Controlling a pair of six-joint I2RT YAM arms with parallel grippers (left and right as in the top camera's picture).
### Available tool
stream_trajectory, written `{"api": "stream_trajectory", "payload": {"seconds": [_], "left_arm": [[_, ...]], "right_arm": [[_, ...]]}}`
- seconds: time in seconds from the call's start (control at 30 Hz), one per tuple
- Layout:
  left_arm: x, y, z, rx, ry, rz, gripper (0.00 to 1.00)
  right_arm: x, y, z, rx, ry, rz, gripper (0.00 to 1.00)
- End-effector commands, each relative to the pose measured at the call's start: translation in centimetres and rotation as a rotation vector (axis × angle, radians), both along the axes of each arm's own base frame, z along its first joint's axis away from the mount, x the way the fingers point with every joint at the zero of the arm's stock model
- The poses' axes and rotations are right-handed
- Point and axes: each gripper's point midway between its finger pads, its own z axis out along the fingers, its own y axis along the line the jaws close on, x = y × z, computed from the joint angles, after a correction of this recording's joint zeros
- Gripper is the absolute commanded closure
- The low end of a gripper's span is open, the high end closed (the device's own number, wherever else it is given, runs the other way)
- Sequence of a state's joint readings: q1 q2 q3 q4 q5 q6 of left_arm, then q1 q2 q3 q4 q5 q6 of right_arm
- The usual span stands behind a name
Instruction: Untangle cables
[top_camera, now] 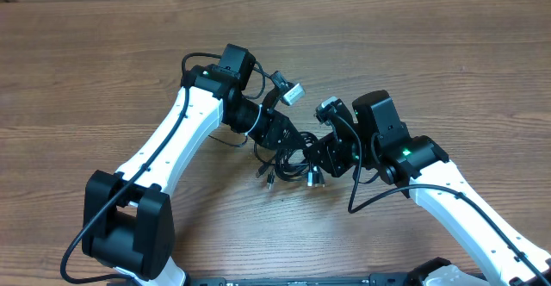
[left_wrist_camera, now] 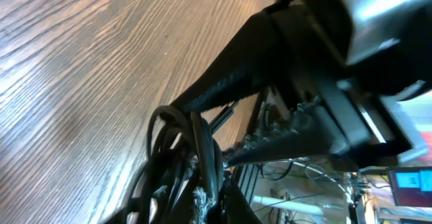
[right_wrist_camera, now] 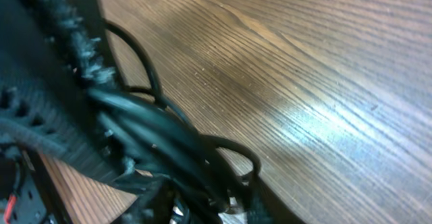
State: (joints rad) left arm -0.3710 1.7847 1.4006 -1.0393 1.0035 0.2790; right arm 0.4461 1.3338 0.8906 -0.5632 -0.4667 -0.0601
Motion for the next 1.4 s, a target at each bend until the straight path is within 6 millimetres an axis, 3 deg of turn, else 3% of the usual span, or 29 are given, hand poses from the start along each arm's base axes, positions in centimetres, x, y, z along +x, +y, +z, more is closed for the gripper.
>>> {"api": "stream_trajectory", "payload": {"seconds": [0.0, 0.07, 0.27, 0.37, 0.57, 0.67, 0.8, 0.87, 1.0, 1.13, 1.23, 1.33, 1.37], "left_arm": [[0.1, -1.0, 2.7, -0.107, -0.012, -0.013, 0.96], [0.3, -0.8, 2.4, -0.09, -0.023, -0.008, 0.96], [1.7, 0.8, 1.1, 0.005, -0.034, 0.054, 0.96], [2.6, 2.3, 0.2, 0.065, -0.048, 0.095, 0.96], [5.5, 8.9, -3.9, 0.414, -0.048, 0.299, 0.96], [5.9, 11.3, -4.7, 0.503, 0.0, 0.389, 0.96], [5.2, 11.9, -4.3, 0.467, 0.097, 0.426, 0.96], [4.5, 11.3, -3.9, 0.427, 0.133, 0.408, 0.96], [4.2, 10.3, -3.4, 0.382, 0.108, 0.352, 0.96], [4.2, 9.9, -3.4, 0.374, 0.096, 0.341, 0.96], [3.9, 9.4, -3.2, 0.357, 0.058, 0.288, 0.96], [3.5, 8.6, -2.9, 0.324, 0.032, 0.243, 0.96], [3.4, 8.3, -2.8, 0.309, 0.025, 0.227, 0.96]], "right_arm": [[0.0, 1.2, 2.5, 0.071, -0.036, 0.04, 0.83], [-0.1, 1.1, 2.5, 0.069, -0.032, 0.039, 0.96], [-0.4, 0.8, 2.0, 0.051, -0.001, 0.025, 0.96], [-0.1, -0.3, 1.1, 0.006, 0.047, -0.073, 0.96], [1.2, -6.0, -1.7, -0.177, 0.168, -0.487, 0.96], [1.4, -9.1, -2.5, -0.216, 0.239, -0.732, 0.96], [1.6, -10.9, -2.7, -0.169, 0.323, -0.93, 0.96], [1.9, -10.3, -2.5, -0.12, 0.345, -0.921, 0.96], [1.9, -5.6, -0.7, 0.018, 0.321, -0.613, 0.96], [0.9, -2.8, 0.8, 0.097, 0.283, -0.378, 0.95], [0.2, -1.7, 1.3, 0.116, 0.249, -0.263, 0.79], [0.1, -1.5, 1.4, 0.115, 0.237, -0.238, 0.59], [0.1, -1.5, 1.4, 0.116, 0.237, -0.237, 0.57]]}}
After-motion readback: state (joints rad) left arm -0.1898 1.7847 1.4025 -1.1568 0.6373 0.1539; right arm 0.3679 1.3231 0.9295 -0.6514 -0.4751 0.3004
